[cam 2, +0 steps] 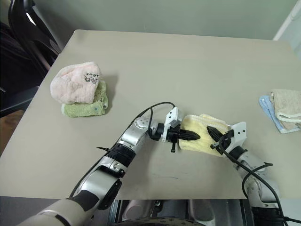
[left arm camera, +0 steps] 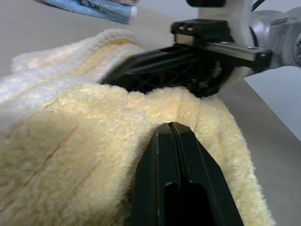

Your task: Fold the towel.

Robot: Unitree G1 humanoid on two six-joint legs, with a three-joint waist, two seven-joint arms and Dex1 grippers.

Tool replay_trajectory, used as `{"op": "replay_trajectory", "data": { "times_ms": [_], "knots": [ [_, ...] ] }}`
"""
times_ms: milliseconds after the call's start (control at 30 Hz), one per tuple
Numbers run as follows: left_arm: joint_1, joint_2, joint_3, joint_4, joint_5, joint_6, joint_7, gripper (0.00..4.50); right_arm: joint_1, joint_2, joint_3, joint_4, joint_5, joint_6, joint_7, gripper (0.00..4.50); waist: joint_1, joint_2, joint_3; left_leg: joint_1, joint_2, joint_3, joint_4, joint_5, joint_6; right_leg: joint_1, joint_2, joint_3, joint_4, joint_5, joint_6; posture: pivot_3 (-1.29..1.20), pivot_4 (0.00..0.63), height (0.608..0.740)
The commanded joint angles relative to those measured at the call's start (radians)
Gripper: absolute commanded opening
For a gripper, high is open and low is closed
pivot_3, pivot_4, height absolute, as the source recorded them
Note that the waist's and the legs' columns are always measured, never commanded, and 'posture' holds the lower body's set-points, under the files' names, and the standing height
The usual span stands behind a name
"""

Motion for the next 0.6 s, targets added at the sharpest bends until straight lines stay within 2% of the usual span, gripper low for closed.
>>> {"op": "replay_trajectory", "data": {
  "times_ms": [33, 200, 267, 333, 400, 600],
  "knots": [
    [-0.032, 0.028, 0.056, -0.106, -0.06, 0.059, -0.016, 0.0, 0.025, -0.066, -0.101, -0.174, 0.193, 0.136, 0.014, 0.93, 0.0, 0.0, 0.0, -0.001, 0.0, 0.0, 0.0, 0.001, -0.002, 0.0, 0.0, 0.0, 0.0, -0.001, 0.0, 0.0, 0.15, 0.733],
    [-0.033, 0.075, 0.109, -0.234, -0.128, 0.151, -0.011, 0.0, 0.008, -0.187, -0.301, -0.204, 0.368, 0.247, -0.023, 2.62, 0.0, 0.0, 0.0, -0.001, -0.001, 0.001, 0.0, 0.001, -0.002, -0.001, 0.001, 0.002, -0.001, -0.007, 0.007, 0.0, 0.15, 0.733],
    [-0.021, 0.089, 0.11, -0.269, -0.135, 0.163, -0.006, 0.0, 0.0, -0.233, -0.36, -0.173, 0.432, 0.296, -0.023, 3.23, 0.001, 0.0, 0.0, -0.001, -0.001, 0.001, 0.0, 0.0, -0.002, -0.001, 0.0, 0.002, -0.001, -0.007, 0.006, 0.0, 0.15, 0.733],
    [-0.008, 0.097, 0.118, -0.296, -0.142, 0.175, 0.014, 0.0, -0.004, -0.292, -0.406, -0.122, 0.499, 0.365, -0.002, 4.03, 0.003, 0.0, 0.0, -0.001, -0.001, 0.001, 0.0, -0.001, -0.001, -0.001, 0.0, 0.002, -0.001, -0.006, 0.003, 0.0, 0.15, 0.733],
    [0.002, 0.104, 0.12, -0.315, -0.146, 0.184, 0.029, 0.0, -0.008, -0.334, -0.435, -0.078, 0.549, 0.414, 0.014, 4.45, 0.003, 0.0, 0.0, -0.001, 0.0, 0.001, 0.0, -0.002, -0.002, -0.001, 0.0, 0.002, 0.0, -0.007, 0.003, 0.0, 0.15, 0.733],
    [0.061, 0.167, 0.119, -0.438, -0.183, 0.259, 0.032, 0.0, -0.006, -0.472, -0.467, 0.115, 0.595, 0.573, 0.119, 4.45, 0.001, 0.0, 0.0, -0.002, 0.0, 0.001, -0.001, -0.006, -0.003, -0.003, 0.0, 0.001, 0.0, -0.008, 0.009, 0.0, 0.15, 0.733]
  ]
}}
